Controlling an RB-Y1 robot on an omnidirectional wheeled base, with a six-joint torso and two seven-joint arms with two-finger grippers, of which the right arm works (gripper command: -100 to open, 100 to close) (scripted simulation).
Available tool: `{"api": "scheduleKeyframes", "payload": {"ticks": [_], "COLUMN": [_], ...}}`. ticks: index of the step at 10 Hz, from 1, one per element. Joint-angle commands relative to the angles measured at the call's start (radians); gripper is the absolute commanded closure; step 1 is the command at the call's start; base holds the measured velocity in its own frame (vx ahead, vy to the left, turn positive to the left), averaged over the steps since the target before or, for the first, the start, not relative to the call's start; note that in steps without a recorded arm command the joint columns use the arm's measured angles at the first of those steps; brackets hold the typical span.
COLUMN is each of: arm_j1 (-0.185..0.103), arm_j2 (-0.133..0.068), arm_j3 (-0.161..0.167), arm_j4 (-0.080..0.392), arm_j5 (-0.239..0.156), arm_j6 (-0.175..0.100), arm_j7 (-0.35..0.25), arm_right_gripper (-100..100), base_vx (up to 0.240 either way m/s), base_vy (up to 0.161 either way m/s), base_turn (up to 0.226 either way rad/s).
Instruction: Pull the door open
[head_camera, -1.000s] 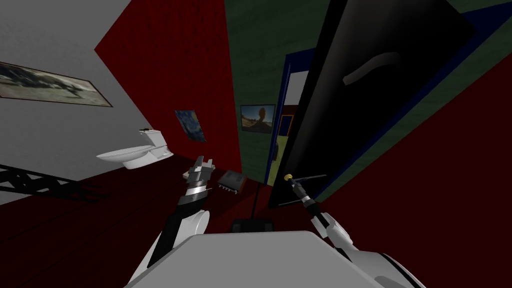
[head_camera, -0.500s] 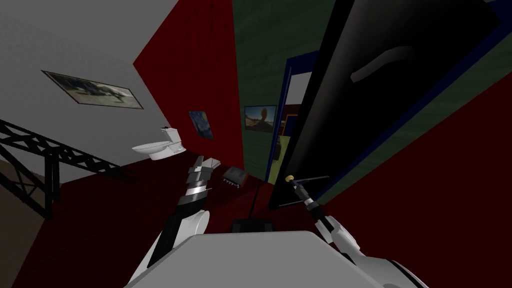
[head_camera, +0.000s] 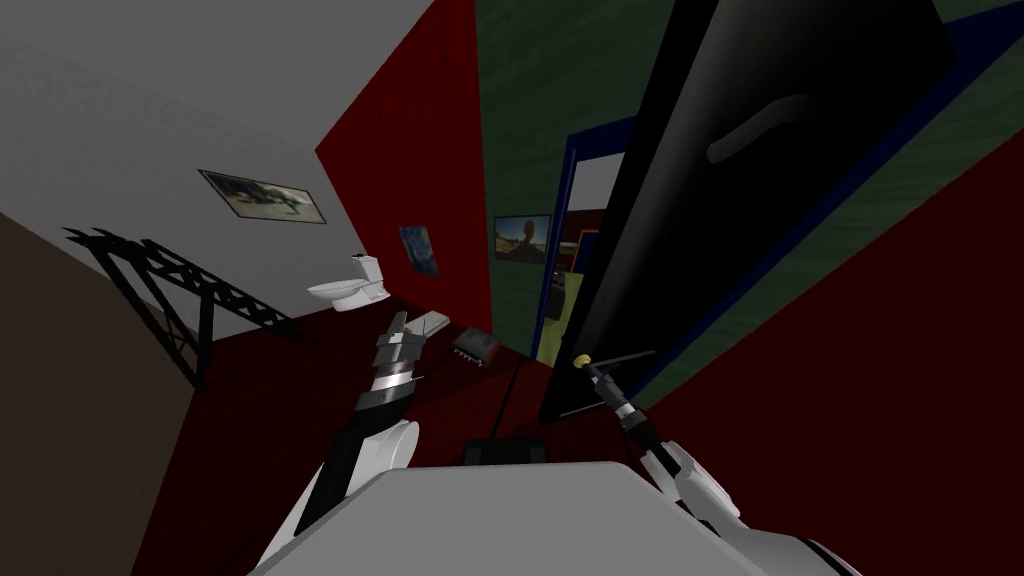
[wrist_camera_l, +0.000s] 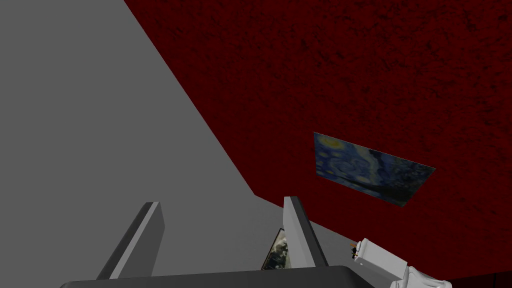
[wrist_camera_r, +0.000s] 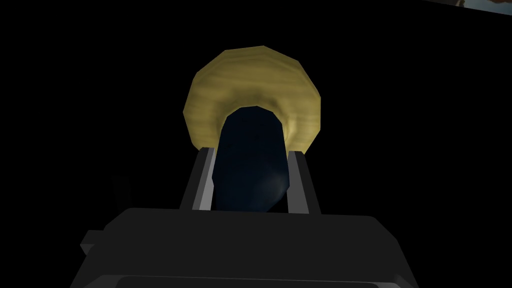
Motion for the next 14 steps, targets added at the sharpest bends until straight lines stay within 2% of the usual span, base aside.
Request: {"api": "scheduleKeyframes", "payload": {"ticks": [1,2,3,4,14], "arm_j1": [-0.018,-0.011,-0.01,-0.003,0.039], "arm_j2": [-0.014,-0.023,-0.009,-0.013,-0.049], "arm_j3": [-0.01,-0.015,-0.004,-0.011,-0.059], "arm_j4": [0.044,0.051,0.041,0.049,0.101], "arm_j5": [-0.005,-0.001,0.003,0.007,0.023], "arm_j6": [-0.027,-0.045,-0.032,-0.051,-0.151], "arm_j7": [0.008,0.002,0.002,0.0,-0.008], "arm_right_gripper": [100,100,100,100,100], "base_vx": [-0.049,-0.088,-0.053,-0.108,-0.178], "base_vy": [-0.029,-0.053,-0.025,-0.052,-0.096], "base_turn": [0.003,0.126,0.053,0.212,0.167]}}
